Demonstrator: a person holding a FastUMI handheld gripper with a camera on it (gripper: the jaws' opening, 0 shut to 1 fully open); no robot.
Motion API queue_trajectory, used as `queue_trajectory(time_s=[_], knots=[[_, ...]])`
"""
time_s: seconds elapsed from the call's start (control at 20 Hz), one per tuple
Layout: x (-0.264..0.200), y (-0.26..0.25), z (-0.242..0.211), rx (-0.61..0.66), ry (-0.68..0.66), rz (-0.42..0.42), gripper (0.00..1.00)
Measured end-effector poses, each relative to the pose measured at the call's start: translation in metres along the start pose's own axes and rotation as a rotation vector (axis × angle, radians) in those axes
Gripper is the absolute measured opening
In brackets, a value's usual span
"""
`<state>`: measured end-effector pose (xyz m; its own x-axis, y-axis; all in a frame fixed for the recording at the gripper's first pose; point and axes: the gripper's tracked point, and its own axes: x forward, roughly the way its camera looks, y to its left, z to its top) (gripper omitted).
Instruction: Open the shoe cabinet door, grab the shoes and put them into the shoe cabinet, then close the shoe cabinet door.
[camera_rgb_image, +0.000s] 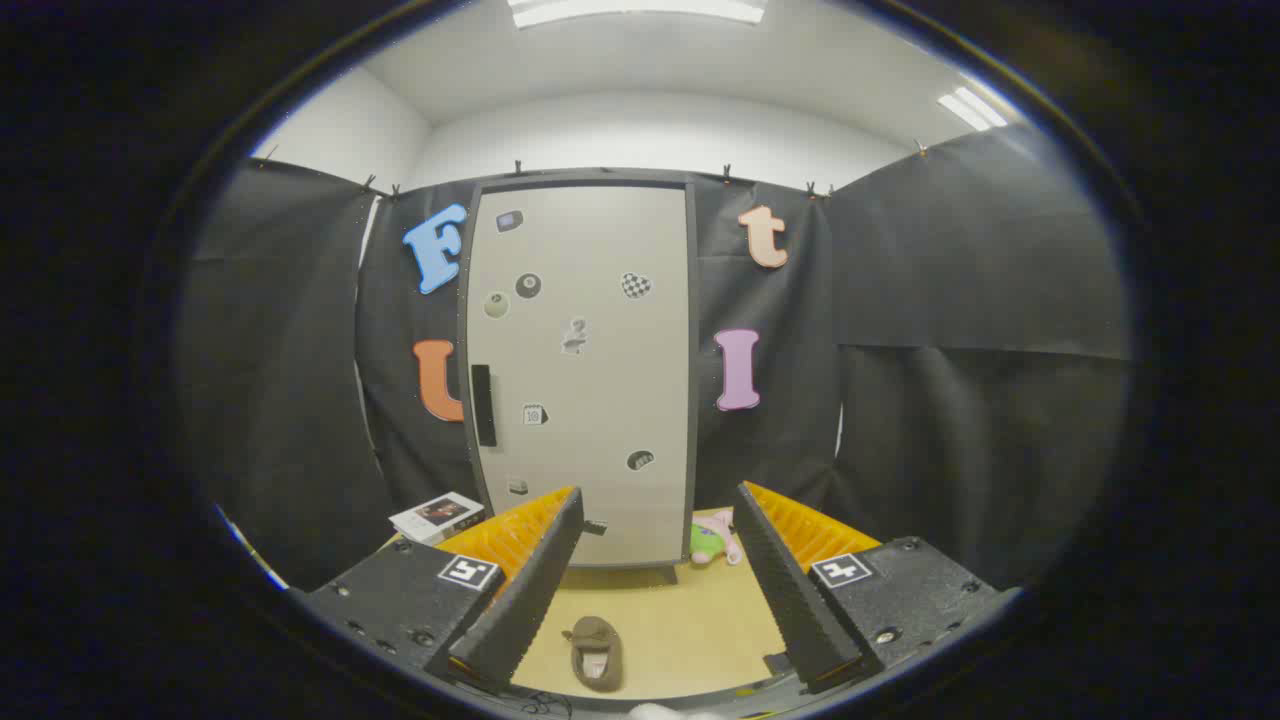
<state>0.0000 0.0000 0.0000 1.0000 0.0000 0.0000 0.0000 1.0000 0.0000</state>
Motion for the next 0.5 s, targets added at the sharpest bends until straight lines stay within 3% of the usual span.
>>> queue_trajectory(time_s=[0.5], knots=[[-0.0044,0.0038,-0.0037,0.001,0.004,-0.021,0.99]])
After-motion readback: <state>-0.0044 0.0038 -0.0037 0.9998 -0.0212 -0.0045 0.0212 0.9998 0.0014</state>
